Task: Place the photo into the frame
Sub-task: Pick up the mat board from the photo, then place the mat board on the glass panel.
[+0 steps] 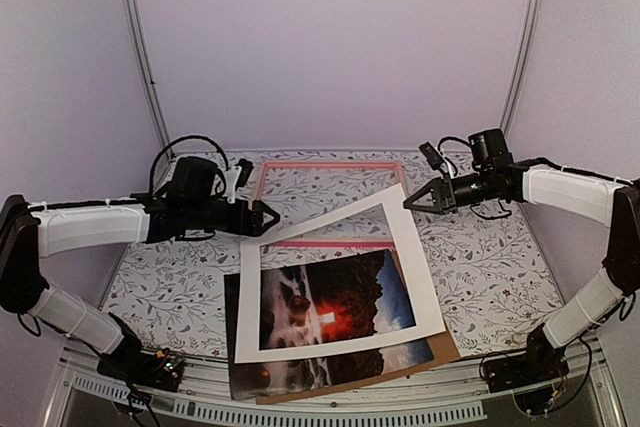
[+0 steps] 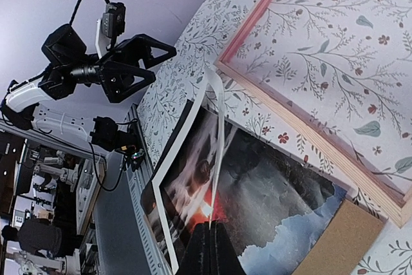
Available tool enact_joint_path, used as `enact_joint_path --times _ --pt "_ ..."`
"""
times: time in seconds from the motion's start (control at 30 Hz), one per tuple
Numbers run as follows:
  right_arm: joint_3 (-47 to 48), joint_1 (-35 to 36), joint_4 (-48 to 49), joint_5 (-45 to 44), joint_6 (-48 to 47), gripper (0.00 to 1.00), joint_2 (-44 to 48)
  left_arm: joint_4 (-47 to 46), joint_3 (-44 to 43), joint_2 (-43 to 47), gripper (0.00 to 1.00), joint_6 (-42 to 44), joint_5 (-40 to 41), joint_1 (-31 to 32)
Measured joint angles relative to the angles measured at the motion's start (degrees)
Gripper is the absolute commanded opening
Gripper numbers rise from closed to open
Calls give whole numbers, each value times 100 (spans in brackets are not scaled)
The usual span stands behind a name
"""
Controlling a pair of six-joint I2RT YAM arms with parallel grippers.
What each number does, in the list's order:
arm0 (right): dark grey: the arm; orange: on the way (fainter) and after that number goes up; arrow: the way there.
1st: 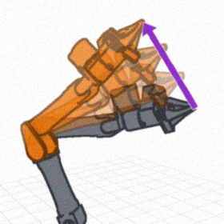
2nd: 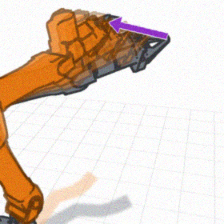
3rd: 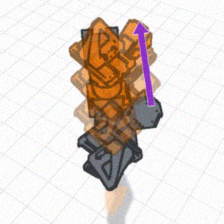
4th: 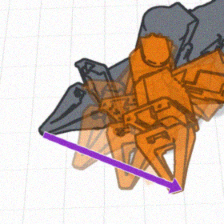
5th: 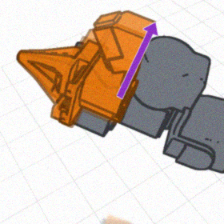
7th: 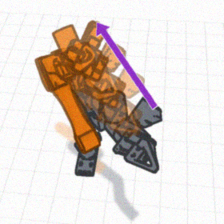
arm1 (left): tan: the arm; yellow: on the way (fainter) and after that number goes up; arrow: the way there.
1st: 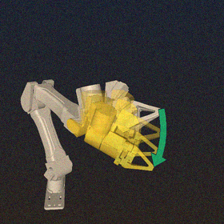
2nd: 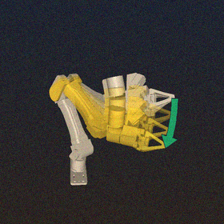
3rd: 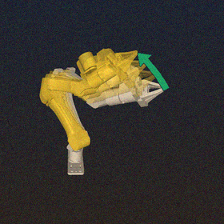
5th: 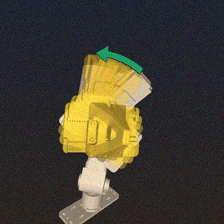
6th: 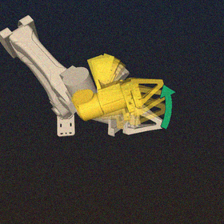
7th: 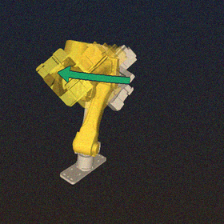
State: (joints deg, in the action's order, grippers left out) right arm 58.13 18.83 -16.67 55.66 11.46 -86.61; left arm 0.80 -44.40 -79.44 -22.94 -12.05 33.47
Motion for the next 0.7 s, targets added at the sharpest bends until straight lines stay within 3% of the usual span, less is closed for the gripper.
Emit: enact_joint_path --times 0.13,0.33,0.7 --pt "496 35 -92 98 -170 0 0 4 -422 63 90 245 70 0" --pt "1449 28 -175 83 -337 0 -157 197 -647 109 91 280 824 0" --pt "2979 -415 -116 -321 422 0 -2068 787 -796 109 92 125 1853 -28"
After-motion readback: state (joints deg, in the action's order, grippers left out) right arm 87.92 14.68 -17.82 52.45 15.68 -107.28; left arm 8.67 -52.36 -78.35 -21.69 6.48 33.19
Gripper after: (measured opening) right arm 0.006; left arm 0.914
